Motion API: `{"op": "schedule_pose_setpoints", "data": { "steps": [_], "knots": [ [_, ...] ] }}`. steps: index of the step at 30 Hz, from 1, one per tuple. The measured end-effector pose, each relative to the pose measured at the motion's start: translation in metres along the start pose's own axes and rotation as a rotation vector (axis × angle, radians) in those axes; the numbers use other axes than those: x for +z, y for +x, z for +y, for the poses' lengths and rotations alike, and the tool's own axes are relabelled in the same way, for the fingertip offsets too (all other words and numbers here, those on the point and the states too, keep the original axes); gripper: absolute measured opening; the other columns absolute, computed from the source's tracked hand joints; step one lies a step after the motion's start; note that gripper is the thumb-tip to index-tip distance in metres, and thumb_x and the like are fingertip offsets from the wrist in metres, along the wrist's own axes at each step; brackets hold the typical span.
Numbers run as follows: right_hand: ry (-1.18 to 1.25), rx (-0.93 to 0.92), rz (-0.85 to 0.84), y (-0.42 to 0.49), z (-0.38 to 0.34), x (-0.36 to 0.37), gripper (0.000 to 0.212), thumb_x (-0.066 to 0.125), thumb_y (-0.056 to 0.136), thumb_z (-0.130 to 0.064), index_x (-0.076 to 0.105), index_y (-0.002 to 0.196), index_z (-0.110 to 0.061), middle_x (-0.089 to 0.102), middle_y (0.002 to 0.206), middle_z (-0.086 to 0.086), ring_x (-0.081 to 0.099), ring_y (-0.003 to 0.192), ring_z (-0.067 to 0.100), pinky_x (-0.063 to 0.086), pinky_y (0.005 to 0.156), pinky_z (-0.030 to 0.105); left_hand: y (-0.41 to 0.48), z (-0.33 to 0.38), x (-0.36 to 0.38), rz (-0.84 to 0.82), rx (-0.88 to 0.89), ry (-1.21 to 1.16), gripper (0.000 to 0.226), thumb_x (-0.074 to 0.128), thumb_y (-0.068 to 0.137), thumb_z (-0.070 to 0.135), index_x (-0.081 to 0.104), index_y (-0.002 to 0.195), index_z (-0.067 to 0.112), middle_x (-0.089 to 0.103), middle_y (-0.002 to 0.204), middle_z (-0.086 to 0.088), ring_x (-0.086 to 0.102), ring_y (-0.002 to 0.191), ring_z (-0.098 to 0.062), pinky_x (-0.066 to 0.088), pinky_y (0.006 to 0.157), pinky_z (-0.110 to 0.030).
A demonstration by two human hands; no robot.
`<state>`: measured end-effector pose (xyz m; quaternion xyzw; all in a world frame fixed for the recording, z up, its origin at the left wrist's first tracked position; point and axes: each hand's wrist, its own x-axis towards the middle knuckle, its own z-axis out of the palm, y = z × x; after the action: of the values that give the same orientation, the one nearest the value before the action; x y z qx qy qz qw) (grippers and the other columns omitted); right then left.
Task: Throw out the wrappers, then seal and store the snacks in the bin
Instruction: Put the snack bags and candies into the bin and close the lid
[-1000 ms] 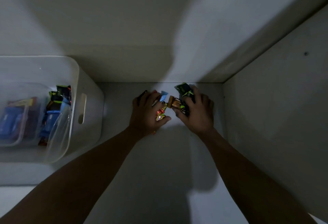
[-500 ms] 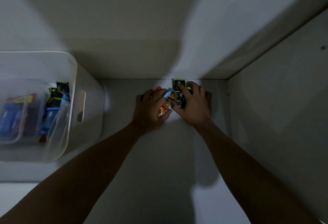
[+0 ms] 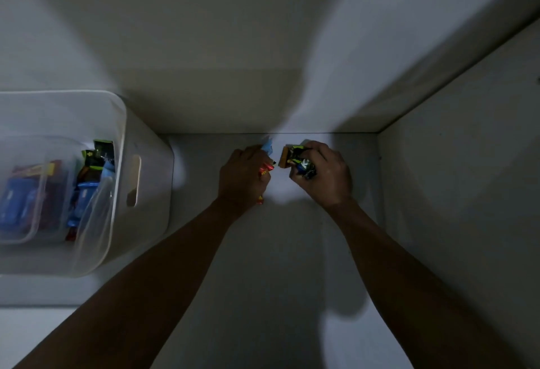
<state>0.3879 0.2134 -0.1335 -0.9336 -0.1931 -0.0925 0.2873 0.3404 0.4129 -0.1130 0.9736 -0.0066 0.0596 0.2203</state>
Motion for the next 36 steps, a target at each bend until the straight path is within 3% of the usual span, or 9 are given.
{"op": "schedule_pose_setpoints", "data": {
  "steps": [3, 6, 12, 18, 20, 24, 29, 34, 36],
  "knots": [
    [0.070, 0.059, -0.012, 0.002, 0.001, -0.005, 0.037, 0.086, 0.063, -0.022, 0.072, 0.095, -0.011, 0.069, 0.114, 0.004, 0.067, 0.086, 0.028, 0.056, 0.075, 0.033, 0.005, 0.002, -0.004, 0.007, -0.110, -0.089, 0.027, 0.055, 0.068, 0.022, 0.069, 0.090, 0.019, 0.070, 0.097, -0.001, 0.063, 0.083, -0.027, 0.052, 0.069, -0.034],
    [0.107, 0.084, -0.038, 0.003, -0.003, -0.011, 0.033, 0.078, 0.069, -0.025, 0.070, 0.099, -0.012, 0.067, 0.117, 0.002, 0.067, 0.087, 0.029, 0.056, 0.074, 0.037, 0.005, 0.005, -0.006, 0.003, -0.243, -0.211, 0.033, 0.050, 0.069, 0.028, 0.068, 0.095, 0.020, 0.070, 0.098, 0.002, 0.065, 0.090, -0.023, 0.052, 0.079, -0.035],
    [-0.072, 0.057, -0.222, -0.025, -0.014, -0.025, 0.042, 0.069, 0.081, -0.040, 0.064, 0.118, -0.021, 0.057, 0.133, -0.001, 0.056, 0.113, 0.025, 0.041, 0.094, 0.039, -0.006, 0.004, -0.007, -0.005, -0.207, -0.216, 0.031, 0.053, 0.071, 0.030, 0.068, 0.096, 0.019, 0.070, 0.101, 0.002, 0.065, 0.094, -0.025, 0.053, 0.080, -0.039],
    [-0.176, 0.018, -0.401, -0.037, -0.016, -0.035, 0.083, 0.060, 0.068, -0.081, 0.053, 0.131, -0.027, 0.044, 0.146, -0.004, 0.044, 0.119, 0.023, 0.031, 0.101, 0.040, -0.008, 0.007, -0.008, -0.001, -0.180, -0.197, 0.030, 0.054, 0.070, 0.030, 0.067, 0.095, 0.021, 0.069, 0.100, -0.001, 0.065, 0.091, -0.029, 0.053, 0.077, -0.041],
    [-0.162, 0.002, -0.372, -0.036, -0.013, -0.032, 0.073, 0.060, 0.076, -0.074, 0.056, 0.128, -0.025, 0.048, 0.144, -0.002, 0.046, 0.118, 0.025, 0.035, 0.099, 0.040, -0.007, 0.007, -0.010, -0.012, -0.180, -0.177, 0.027, 0.056, 0.070, 0.026, 0.066, 0.094, 0.020, 0.069, 0.098, -0.002, 0.065, 0.089, -0.029, 0.053, 0.076, -0.039],
    [-0.126, -0.056, -0.192, -0.039, -0.011, -0.025, 0.040, 0.074, 0.080, -0.038, 0.068, 0.112, -0.015, 0.064, 0.127, 0.005, 0.060, 0.101, 0.028, 0.043, 0.087, 0.035, -0.009, 0.012, -0.015, -0.030, -0.229, -0.200, 0.023, 0.065, 0.069, 0.014, 0.065, 0.092, 0.019, 0.069, 0.095, -0.001, 0.065, 0.088, -0.027, 0.049, 0.076, -0.032],
    [-0.013, -0.040, -0.138, -0.031, -0.018, -0.027, 0.043, 0.089, 0.062, -0.019, 0.069, 0.100, -0.011, 0.071, 0.107, 0.004, 0.068, 0.087, 0.023, 0.050, 0.078, 0.028, -0.016, 0.022, -0.030, -0.082, -0.361, -0.286, 0.021, 0.068, 0.071, 0.011, 0.062, 0.087, 0.024, 0.068, 0.089, 0.003, 0.065, 0.084, -0.022, 0.046, 0.071, -0.028],
    [0.374, 0.481, -0.052, -0.025, -0.044, -0.045, 0.038, 0.085, 0.068, -0.009, 0.067, 0.095, -0.028, 0.070, 0.093, -0.012, 0.065, 0.083, -0.006, 0.041, 0.072, 0.001, -0.036, 0.032, -0.052, -0.078, -0.429, -0.332, 0.027, 0.069, 0.071, 0.012, 0.054, 0.079, 0.032, 0.066, 0.079, 0.007, 0.064, 0.075, -0.021, 0.048, 0.066, -0.030],
    [0.499, 0.618, 0.006, -0.020, -0.054, -0.052, 0.034, 0.084, 0.071, -0.005, 0.066, 0.093, -0.022, 0.066, 0.082, -0.010, 0.060, 0.069, -0.016, 0.041, 0.064, 0.001, -0.045, 0.036, -0.063, -0.083, -0.428, -0.344, 0.029, 0.070, 0.071, 0.013, 0.051, 0.079, 0.034, 0.062, 0.075, 0.010, 0.063, 0.072, -0.020, 0.048, 0.065, -0.029]
  ]
}}
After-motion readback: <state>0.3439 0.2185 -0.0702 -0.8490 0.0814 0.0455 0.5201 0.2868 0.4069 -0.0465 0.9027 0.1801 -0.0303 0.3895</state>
